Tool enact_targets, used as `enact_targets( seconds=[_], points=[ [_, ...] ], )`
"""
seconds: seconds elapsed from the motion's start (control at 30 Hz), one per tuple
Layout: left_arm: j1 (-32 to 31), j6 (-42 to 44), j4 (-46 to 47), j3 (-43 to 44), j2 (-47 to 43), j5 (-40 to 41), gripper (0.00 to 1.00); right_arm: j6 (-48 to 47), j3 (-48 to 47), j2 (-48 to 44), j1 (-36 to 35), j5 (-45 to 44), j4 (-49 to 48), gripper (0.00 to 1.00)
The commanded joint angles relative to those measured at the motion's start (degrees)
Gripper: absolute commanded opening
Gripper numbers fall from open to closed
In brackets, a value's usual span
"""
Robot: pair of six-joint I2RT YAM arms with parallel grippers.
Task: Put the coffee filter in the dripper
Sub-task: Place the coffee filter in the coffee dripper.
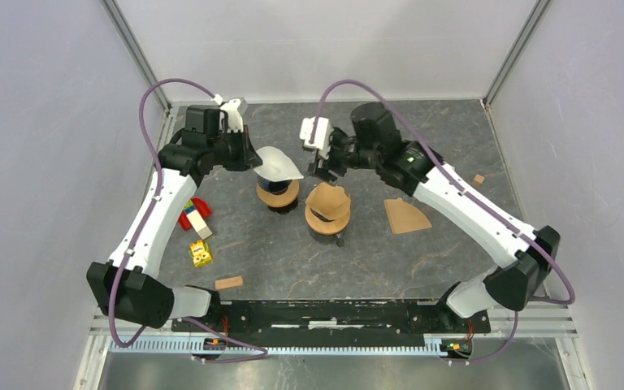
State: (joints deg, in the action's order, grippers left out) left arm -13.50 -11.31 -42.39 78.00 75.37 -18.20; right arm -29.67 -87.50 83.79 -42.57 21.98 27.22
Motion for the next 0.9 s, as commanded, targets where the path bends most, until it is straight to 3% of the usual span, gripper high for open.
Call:
enact_targets(
  seconds=[0.0,0.3,0.87],
  points=[
    [2.2,-4.3,1.5,-3.0,0.3,-5.4,0.02,-2.3,-5.3,2.7,-4.3,-0.3,1.0,0.73],
    [7.0,-6.2,6.9,-9.0,0.8,-9.6,0.02,-4.6,-10.8,11.6,-10.2,-4.1,3.3,0.77],
    [7.4,-6.0,15.0,-13.9,3.2,-10.5,0.02,-7.3,-14.7,23.7,-12.6,-7.8,5.8,0.8]
  ],
)
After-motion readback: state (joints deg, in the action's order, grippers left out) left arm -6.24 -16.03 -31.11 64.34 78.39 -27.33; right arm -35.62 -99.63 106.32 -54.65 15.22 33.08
